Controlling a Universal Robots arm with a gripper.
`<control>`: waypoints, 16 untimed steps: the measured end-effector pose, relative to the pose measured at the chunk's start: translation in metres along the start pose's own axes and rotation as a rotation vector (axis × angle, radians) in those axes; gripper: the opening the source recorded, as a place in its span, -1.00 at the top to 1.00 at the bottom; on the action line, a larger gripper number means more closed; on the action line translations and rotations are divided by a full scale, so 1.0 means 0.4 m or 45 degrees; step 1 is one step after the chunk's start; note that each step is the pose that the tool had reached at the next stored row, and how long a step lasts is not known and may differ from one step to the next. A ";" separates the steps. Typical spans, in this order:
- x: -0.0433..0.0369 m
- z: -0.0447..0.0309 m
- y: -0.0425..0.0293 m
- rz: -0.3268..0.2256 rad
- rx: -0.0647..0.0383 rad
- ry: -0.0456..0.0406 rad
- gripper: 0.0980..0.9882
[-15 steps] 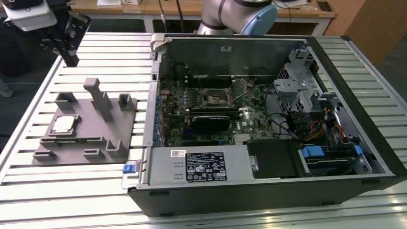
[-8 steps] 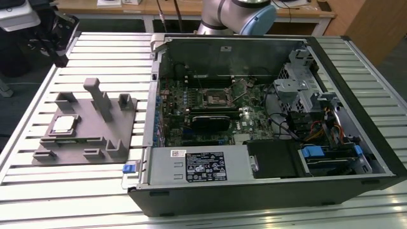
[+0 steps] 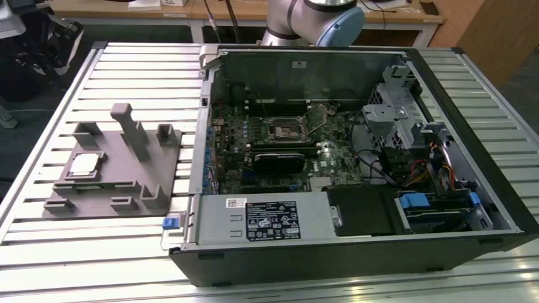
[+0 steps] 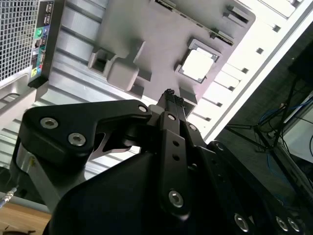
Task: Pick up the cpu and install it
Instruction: 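Reach for the cpu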
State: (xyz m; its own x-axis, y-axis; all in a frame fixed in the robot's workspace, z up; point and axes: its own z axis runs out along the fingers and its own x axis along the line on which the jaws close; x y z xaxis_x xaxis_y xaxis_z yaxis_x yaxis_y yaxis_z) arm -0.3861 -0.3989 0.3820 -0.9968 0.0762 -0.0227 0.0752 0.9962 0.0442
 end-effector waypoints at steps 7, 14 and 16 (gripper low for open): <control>0.053 0.002 -0.004 0.000 0.000 0.000 0.98; 0.107 0.004 -0.008 0.000 0.000 0.000 0.98; 0.120 0.004 -0.009 0.000 0.000 0.000 0.98</control>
State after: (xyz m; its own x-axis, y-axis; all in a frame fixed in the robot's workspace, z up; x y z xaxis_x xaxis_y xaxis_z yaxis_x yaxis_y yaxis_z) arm -0.4343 -0.3989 0.3791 -0.9968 0.0763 -0.0225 0.0752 0.9962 0.0442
